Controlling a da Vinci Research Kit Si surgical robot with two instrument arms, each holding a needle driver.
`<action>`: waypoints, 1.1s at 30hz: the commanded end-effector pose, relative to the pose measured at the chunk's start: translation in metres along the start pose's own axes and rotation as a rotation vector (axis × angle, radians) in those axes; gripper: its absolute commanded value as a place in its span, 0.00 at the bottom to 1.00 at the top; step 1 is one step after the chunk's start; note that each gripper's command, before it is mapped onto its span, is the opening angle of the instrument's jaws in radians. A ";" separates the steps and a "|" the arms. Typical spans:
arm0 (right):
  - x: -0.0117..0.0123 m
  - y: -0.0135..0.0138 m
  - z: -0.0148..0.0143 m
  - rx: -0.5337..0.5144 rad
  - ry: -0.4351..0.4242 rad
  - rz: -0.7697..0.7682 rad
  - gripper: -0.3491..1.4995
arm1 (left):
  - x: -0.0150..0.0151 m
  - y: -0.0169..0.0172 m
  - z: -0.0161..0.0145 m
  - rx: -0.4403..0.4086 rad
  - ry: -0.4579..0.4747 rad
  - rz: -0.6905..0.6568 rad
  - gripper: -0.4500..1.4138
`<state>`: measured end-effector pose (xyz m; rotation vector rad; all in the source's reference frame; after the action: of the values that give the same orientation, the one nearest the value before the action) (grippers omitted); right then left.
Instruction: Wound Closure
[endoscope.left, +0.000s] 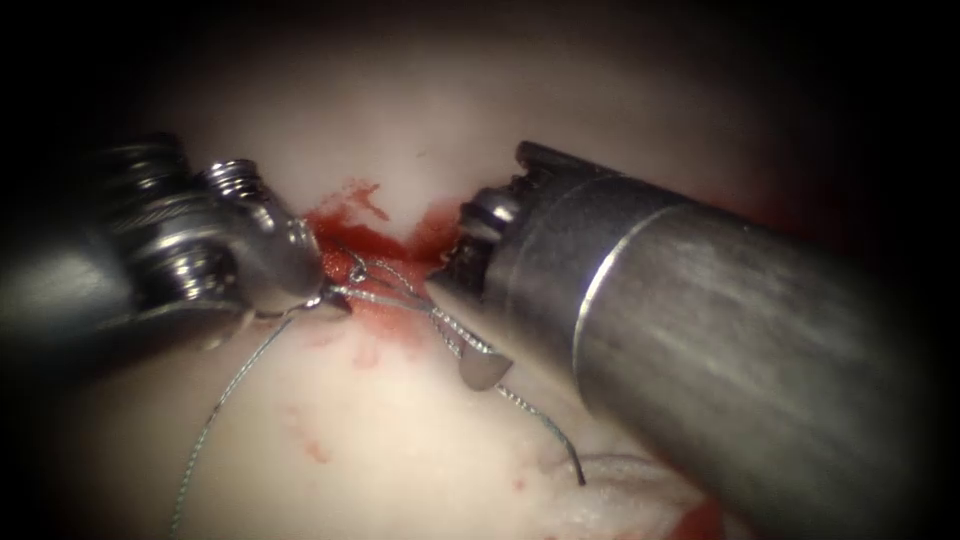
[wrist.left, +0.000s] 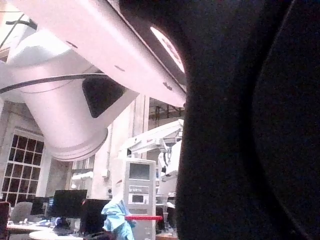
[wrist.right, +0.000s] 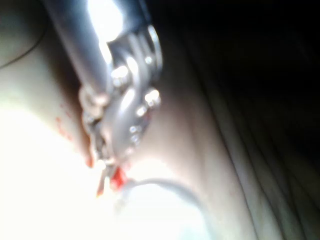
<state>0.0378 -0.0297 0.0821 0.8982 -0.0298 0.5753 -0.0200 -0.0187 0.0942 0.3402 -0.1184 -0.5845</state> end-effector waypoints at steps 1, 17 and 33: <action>0.0015 0.0003 -0.0028 0.025 0.045 -0.001 0.00 | -0.0012 0.0005 -0.0007 -0.004 -0.008 -0.001 0.00; 0.0041 0.0019 -0.0092 0.107 0.412 -0.082 0.00 | 0.0014 -0.0005 0.0009 0.039 0.182 0.044 0.00; 0.0073 0.0038 -0.0111 -0.054 0.762 -0.476 0.00 | 0.0059 -0.0009 0.0021 0.126 0.394 0.028 0.00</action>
<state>0.0392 -0.0172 0.0796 0.5489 0.8283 0.4195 -0.0153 -0.0246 0.0961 0.5849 0.2290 -0.4692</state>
